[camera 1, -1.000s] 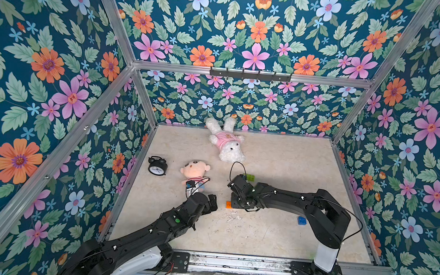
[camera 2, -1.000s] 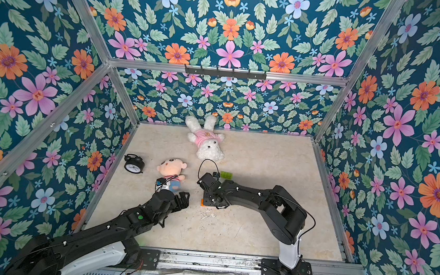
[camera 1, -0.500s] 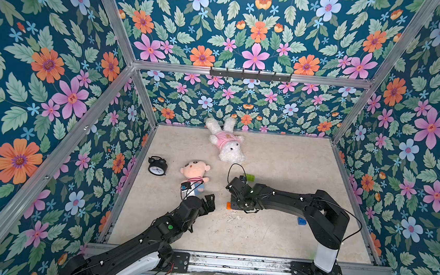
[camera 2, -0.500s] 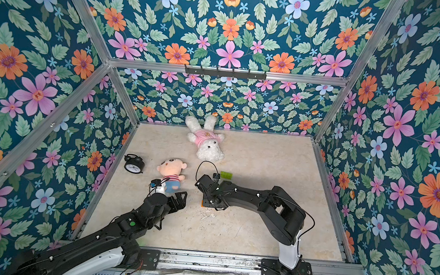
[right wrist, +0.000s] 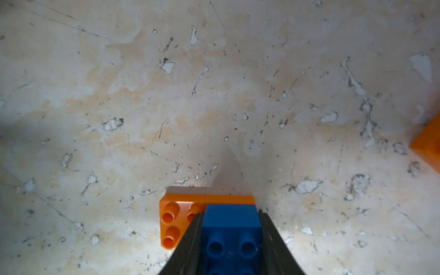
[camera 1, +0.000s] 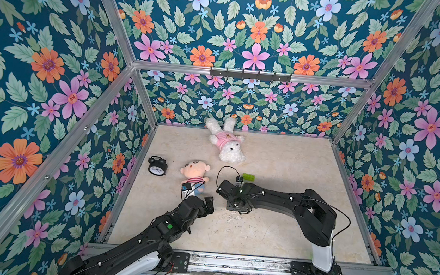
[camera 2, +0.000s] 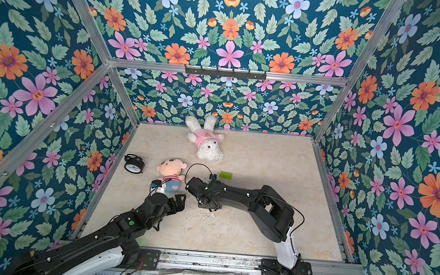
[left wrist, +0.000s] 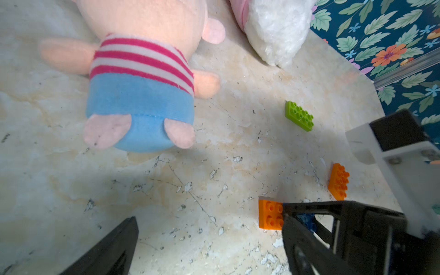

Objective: Assemble the number 5 with lego
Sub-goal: Assemble the lego brick with the lego brick.

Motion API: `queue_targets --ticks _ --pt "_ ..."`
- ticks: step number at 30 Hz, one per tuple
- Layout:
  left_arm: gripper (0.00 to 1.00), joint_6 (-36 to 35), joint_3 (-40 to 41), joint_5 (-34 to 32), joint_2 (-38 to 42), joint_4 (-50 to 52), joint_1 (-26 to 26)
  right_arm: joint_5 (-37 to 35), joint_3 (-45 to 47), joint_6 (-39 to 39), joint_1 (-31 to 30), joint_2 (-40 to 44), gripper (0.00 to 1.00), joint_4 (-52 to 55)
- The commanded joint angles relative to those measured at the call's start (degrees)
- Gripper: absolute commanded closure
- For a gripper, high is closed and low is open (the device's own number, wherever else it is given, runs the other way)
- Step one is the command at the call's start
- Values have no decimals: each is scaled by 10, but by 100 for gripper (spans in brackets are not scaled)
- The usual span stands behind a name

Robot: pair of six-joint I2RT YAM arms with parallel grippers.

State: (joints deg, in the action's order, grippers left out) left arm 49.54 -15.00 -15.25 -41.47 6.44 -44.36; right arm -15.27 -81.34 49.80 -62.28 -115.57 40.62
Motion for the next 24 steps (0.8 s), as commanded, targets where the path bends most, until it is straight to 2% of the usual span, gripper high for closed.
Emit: queue_targets --ticks 1,7,11,15,19,22,24 --pt "1 -1 5 -7 16 -14 0 21 -29 -5 -2 -13 68 123" --pt "1 -10 -4 7 8 -13 0 12 -57 0 -2 8 50 125" --pt "1 -13 -5 23 -5 -26 0 24 -54 1 -2 10 48 115" --pt "1 -13 -6 28 -17 -33 0 25 -26 11 -2 19 49 100" --pt "1 -13 -11 28 -26 -39 0 43 9 12 -2 34 67 55" --pt "1 -29 -15 47 -33 -57 0 34 18 17 -1 32 70 48" --pt "2 -29 -17 58 -42 -67 0 53 46 18 -1 48 62 6"
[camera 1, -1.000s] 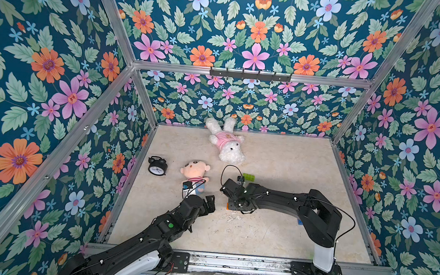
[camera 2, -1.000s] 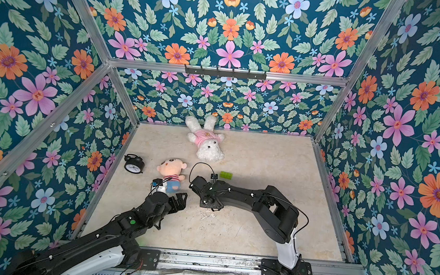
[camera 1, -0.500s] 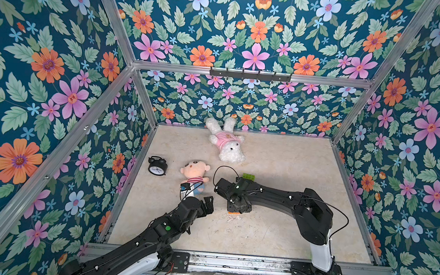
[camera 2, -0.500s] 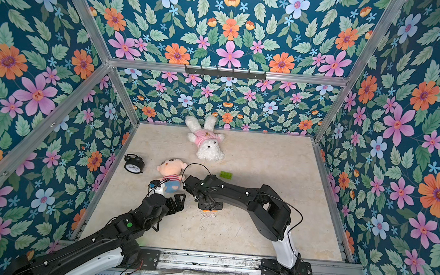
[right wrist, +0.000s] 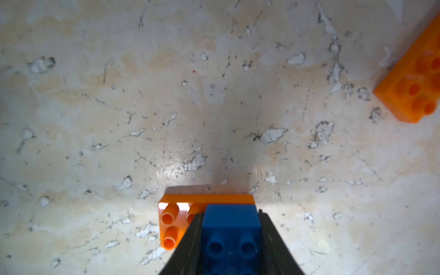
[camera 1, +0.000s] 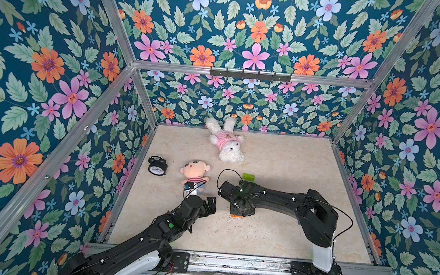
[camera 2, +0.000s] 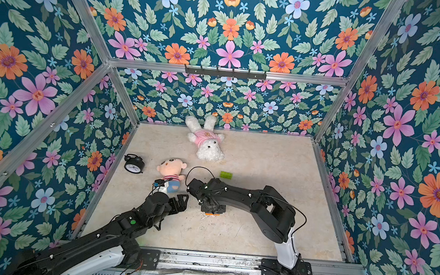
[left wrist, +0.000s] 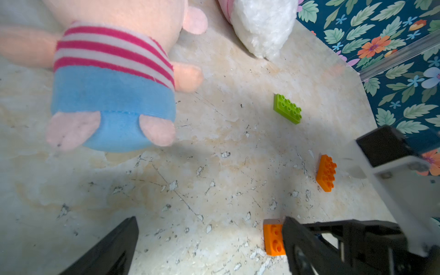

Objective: Assemble the number 5 with lego
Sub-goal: Assemble the lego brick with the lego brick.

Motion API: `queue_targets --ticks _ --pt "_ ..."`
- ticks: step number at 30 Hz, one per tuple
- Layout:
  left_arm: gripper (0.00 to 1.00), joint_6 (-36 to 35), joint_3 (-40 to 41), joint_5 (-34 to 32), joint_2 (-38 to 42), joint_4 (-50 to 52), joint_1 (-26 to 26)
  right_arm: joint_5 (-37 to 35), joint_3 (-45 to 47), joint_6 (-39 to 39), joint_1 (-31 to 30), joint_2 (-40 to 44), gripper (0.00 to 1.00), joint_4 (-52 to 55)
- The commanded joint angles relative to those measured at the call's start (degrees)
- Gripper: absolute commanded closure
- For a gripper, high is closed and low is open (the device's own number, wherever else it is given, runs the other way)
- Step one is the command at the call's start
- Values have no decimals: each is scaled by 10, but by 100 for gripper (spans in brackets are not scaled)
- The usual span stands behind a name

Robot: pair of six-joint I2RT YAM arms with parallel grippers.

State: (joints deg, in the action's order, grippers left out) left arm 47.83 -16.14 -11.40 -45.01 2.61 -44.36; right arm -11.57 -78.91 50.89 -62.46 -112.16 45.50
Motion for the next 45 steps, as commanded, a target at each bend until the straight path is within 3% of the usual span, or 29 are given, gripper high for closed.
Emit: queue_targets --ticks 1,7,9,13,15,16,18,29,35,38,45 --pt "2 -11 -6 24 -11 -33 0 24 34 8 3 22 61 -61" --pt "4 -11 -9 41 -38 -51 0 76 108 21 18 60 49 -161" --pt "10 -13 -6 59 -45 -69 0 84 122 21 19 66 48 -178" --pt "30 0 6 92 -65 -107 0 79 126 21 20 57 58 -177" --pt "36 13 16 108 -76 -130 0 75 130 23 19 57 71 -184" --pt "38 15 19 114 -81 -136 -1 86 135 24 19 60 68 -193" --pt "38 18 19 118 -91 -139 0 94 137 24 20 66 54 -199" --pt "35 7 9 109 -99 -127 -1 46 71 12 12 67 43 -107" --pt "35 9 14 106 -94 -125 -1 22 68 34 6 66 53 -74" --pt "35 7 16 105 -89 -123 0 22 69 34 6 68 65 -80" --pt "35 7 17 102 -83 -117 0 24 58 28 2 40 69 -65"
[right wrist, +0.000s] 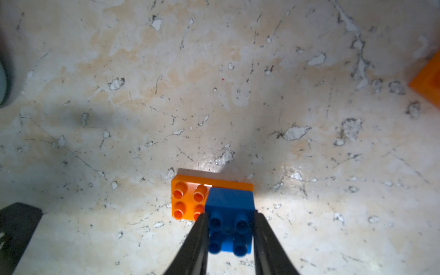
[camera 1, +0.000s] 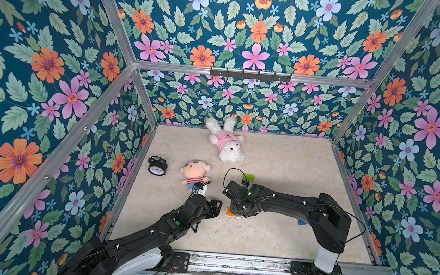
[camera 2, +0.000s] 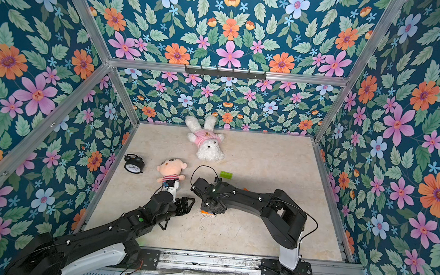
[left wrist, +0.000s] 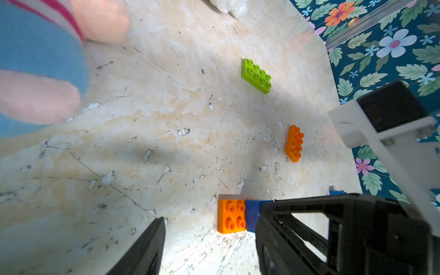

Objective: Assemble the number 5 with lego
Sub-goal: Assemble the lego brick with the lego brick.

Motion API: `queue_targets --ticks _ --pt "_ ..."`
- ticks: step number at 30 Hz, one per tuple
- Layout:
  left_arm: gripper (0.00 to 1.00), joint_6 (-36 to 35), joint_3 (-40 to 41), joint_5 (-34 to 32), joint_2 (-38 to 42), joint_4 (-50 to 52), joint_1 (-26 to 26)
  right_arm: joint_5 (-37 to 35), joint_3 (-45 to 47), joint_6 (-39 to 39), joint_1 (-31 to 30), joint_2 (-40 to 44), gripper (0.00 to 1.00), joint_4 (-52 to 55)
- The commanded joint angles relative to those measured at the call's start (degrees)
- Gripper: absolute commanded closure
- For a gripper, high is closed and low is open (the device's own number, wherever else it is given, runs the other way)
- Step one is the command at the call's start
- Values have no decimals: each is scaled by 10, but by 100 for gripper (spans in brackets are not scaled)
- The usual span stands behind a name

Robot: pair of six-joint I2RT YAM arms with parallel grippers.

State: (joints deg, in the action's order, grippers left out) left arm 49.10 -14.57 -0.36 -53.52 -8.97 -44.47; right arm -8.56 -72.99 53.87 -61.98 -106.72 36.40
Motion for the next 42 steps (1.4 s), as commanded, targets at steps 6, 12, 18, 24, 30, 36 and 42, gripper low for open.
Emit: queue_targets --ticks 6,12,18,24,30,36,42 --pt "35 -1 2 -16 5 2 0 -6 -9 -8 -10 -39 69 48" --pt "35 -1 0 -24 5 8 0 -3 -9 -12 -14 -48 76 48" --pt "35 5 5 -35 23 24 1 25 16 -18 -17 -64 76 36" --pt "35 5 8 -40 36 31 0 19 9 -24 -18 -82 76 63" --pt "35 5 8 -41 39 33 0 2 -14 -27 -21 -77 73 83" --pt "35 1 4 -40 45 33 0 -17 -75 -40 -21 -55 61 101" --pt "33 -6 -8 -37 37 33 0 -37 -115 -42 -19 -40 48 105"
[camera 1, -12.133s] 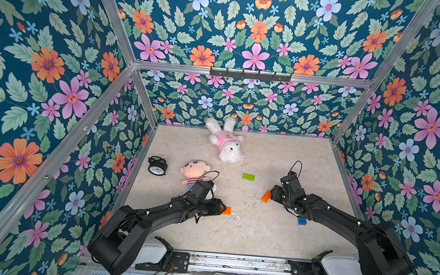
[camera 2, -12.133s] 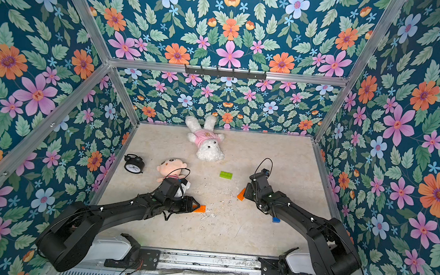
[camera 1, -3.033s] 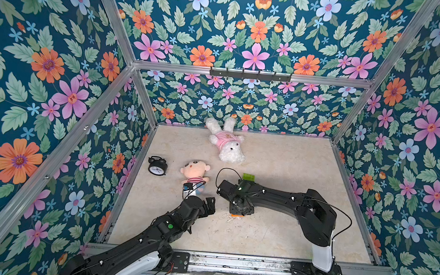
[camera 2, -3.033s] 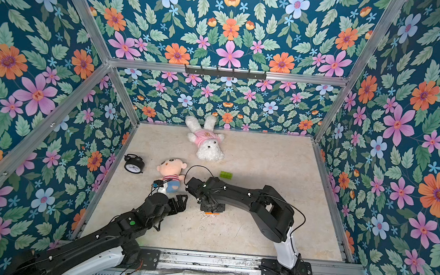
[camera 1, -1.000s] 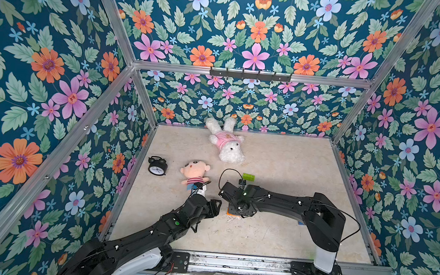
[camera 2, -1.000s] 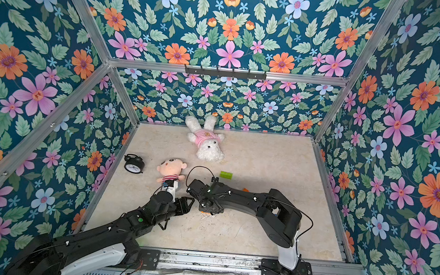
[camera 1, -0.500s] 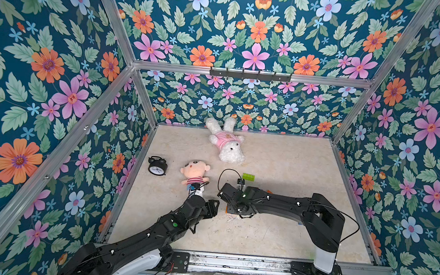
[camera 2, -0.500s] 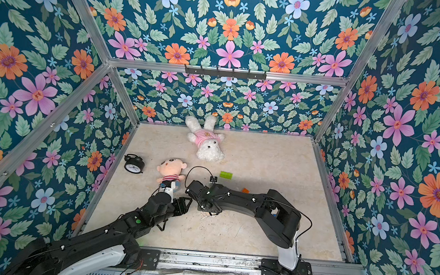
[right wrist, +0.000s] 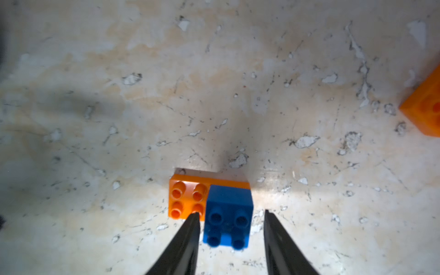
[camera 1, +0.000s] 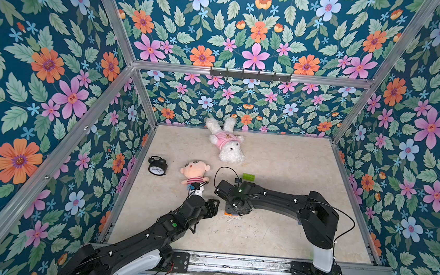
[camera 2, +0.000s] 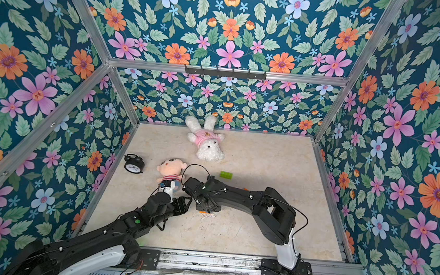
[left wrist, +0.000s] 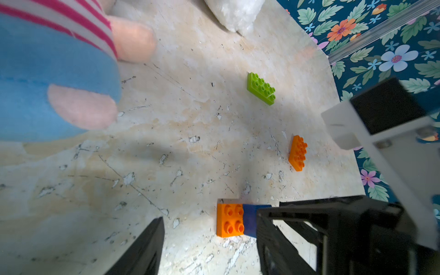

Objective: Assemble the number 5 with lego
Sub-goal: Assemble the lego brick with the lego brick, then pick up the lego brick from the center of the board.

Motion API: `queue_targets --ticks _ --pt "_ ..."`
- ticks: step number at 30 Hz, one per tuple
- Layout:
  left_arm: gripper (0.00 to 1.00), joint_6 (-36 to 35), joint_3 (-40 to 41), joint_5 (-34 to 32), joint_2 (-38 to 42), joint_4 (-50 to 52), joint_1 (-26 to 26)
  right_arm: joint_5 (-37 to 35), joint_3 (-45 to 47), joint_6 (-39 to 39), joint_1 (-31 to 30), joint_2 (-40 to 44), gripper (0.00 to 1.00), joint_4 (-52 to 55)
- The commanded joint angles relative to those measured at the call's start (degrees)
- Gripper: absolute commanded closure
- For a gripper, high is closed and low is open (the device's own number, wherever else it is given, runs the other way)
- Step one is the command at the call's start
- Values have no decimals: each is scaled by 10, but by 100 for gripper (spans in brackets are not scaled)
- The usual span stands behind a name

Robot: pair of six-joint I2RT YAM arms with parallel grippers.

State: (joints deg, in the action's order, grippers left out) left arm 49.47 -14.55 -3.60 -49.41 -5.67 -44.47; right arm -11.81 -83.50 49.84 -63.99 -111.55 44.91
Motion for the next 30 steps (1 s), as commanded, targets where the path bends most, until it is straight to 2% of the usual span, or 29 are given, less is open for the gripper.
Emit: queue_targets --ticks 1,5,9,14,17,23,30 --pt "33 -12 -11 -3 -5 0 0 -6 -10 -2 2 15 48 17" --pt "32 -20 -19 5 -15 -3 0 -37 27 8 24 59 47 0" --pt "29 -31 -27 21 -27 -15 0 -32 131 15 104 129 44 -46" --pt "19 -55 -54 52 -61 -31 1 39 225 -12 222 195 36 -127" --pt "13 -75 -83 67 -92 -26 0 54 235 -26 260 194 35 -144" --pt "4 -102 -143 79 -156 1 -2 47 188 -50 272 122 33 -112" --pt "3 -103 -154 65 -166 6 -5 21 171 -47 272 89 33 -90"
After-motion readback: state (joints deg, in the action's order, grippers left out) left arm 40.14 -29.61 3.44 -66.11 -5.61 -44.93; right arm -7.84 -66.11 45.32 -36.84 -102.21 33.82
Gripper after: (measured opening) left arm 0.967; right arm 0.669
